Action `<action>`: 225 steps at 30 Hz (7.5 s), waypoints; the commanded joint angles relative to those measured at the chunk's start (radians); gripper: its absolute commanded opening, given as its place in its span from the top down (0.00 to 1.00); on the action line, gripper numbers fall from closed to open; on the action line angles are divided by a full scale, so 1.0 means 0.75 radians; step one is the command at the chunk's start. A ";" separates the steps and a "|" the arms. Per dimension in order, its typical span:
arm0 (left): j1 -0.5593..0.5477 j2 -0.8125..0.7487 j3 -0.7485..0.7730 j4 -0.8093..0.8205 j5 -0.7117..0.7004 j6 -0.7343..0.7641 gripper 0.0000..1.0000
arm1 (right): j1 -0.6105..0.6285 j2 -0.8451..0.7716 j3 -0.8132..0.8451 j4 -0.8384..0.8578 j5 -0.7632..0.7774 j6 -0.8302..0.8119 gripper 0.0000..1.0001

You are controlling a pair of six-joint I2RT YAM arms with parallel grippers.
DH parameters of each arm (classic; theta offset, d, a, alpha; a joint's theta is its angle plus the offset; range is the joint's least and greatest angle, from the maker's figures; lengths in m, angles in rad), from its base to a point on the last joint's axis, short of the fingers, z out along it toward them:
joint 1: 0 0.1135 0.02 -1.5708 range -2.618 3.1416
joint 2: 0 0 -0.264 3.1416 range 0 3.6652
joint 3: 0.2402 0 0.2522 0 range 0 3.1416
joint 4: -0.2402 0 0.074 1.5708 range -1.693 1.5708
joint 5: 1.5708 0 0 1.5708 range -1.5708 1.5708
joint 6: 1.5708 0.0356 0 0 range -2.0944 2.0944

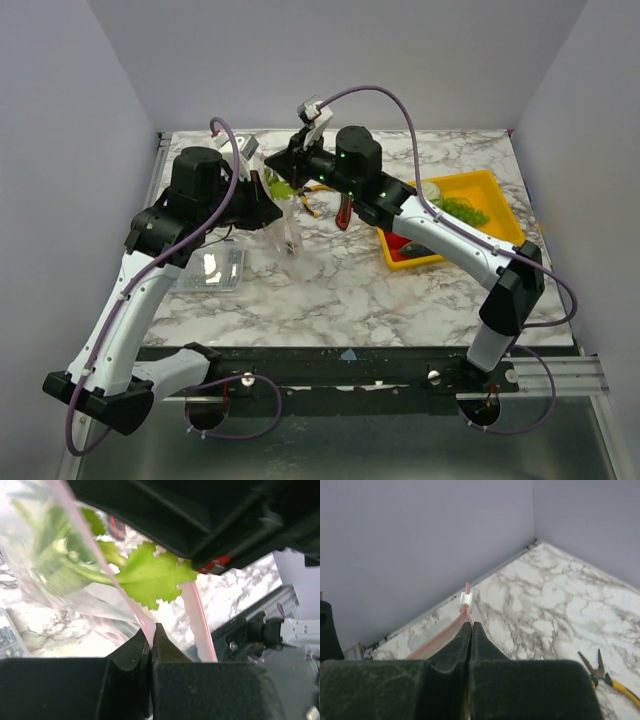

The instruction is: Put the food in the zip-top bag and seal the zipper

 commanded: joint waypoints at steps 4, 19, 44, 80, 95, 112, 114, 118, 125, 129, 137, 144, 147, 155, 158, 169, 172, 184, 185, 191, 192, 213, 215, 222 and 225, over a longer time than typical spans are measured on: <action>0.000 -0.192 -0.211 0.111 -0.168 -0.104 1.00 | -0.001 -0.284 -0.448 0.797 0.152 0.108 0.99; 0.004 -0.279 -0.323 0.211 -0.172 -0.152 1.00 | 0.065 -0.280 -0.513 0.763 0.100 0.068 0.99; 0.029 -0.161 -0.165 0.199 -0.301 -0.018 1.00 | 0.107 0.029 0.156 -0.467 0.506 0.219 0.99; 0.029 -0.205 -0.444 0.439 0.015 0.112 1.00 | -0.087 -0.930 -0.709 -0.688 1.203 0.507 0.00; 0.029 -0.156 -0.463 0.473 0.148 0.076 1.00 | -1.039 -0.699 -1.122 -0.297 0.285 0.769 0.05; 0.029 -0.133 -0.456 0.471 0.202 0.067 1.00 | -0.993 -0.566 -1.209 -0.218 0.203 1.166 0.22; 0.029 -0.137 -0.459 0.471 0.197 0.069 1.00 | -0.990 -0.494 -1.144 -0.331 0.273 1.252 0.24; 0.029 -0.139 -0.457 0.469 0.196 0.069 1.00 | -0.983 -0.406 -1.124 -0.328 0.276 1.331 0.27; 0.029 -0.139 -0.462 0.474 0.201 0.067 1.00 | -0.983 -0.431 -1.209 -0.279 0.334 1.480 0.57; 0.029 -0.145 -0.463 0.477 0.212 0.063 1.00 | -0.983 -0.512 -1.187 -0.365 0.344 1.473 0.69; 0.029 -0.143 -0.463 0.477 0.216 0.062 1.00 | -0.984 -0.822 -1.147 -0.495 0.240 1.221 0.99; 0.029 -0.133 -0.461 0.475 0.202 0.067 1.00 | -0.868 -0.727 -0.988 -0.295 -0.830 0.633 0.99; 0.029 -0.129 -0.460 0.469 0.192 0.071 1.00 | -0.618 -0.659 -0.787 -0.554 -0.715 0.466 0.99; 0.029 -0.126 -0.457 0.460 0.182 0.079 1.00 | -0.261 -0.712 -0.674 -0.526 -0.649 0.595 0.99; 0.029 -0.124 -0.454 0.462 0.191 0.077 1.00 | -0.191 -0.750 -0.648 -0.540 -0.641 0.606 0.99; 0.029 -0.113 -0.454 0.461 0.208 0.071 1.00 | -0.161 -0.778 -0.709 -0.484 -0.707 1.000 0.99; 0.029 -0.114 -0.456 0.463 0.210 0.069 1.00 | -0.160 -0.748 -0.732 -0.420 -0.689 1.122 0.95; 0.029 -0.124 -0.459 0.468 0.208 0.069 1.00 | -0.161 -0.546 -0.642 -0.118 -0.576 1.515 0.58; 0.029 -0.126 -0.458 0.468 0.210 0.069 1.00 | -0.160 -0.532 -0.613 -0.134 -0.546 1.504 0.55; 0.029 -0.138 -0.464 0.470 0.204 0.069 1.00 | -0.159 -0.513 -0.558 -0.154 -0.481 1.433 0.41; 0.029 -0.139 -0.461 0.468 0.206 0.069 1.00 | -0.160 -0.521 -0.560 -0.154 -0.473 1.421 0.39; 0.029 -0.188 -0.416 0.426 0.168 0.030 1.00 | -0.148 -0.615 -0.426 -0.562 -0.318 0.959 0.27; 0.029 -0.191 -0.412 0.415 0.156 0.038 1.00 | -0.110 -0.606 -0.359 -0.700 -0.257 0.800 0.27; 0.029 -0.155 -0.373 0.392 0.146 0.038 1.00 | 0.189 -0.509 -0.203 -1.085 0.070 0.595 0.30; 0.029 -0.147 -0.362 0.388 0.148 0.037 1.00 | 0.226 -0.538 -0.247 -1.080 0.169 0.607 0.30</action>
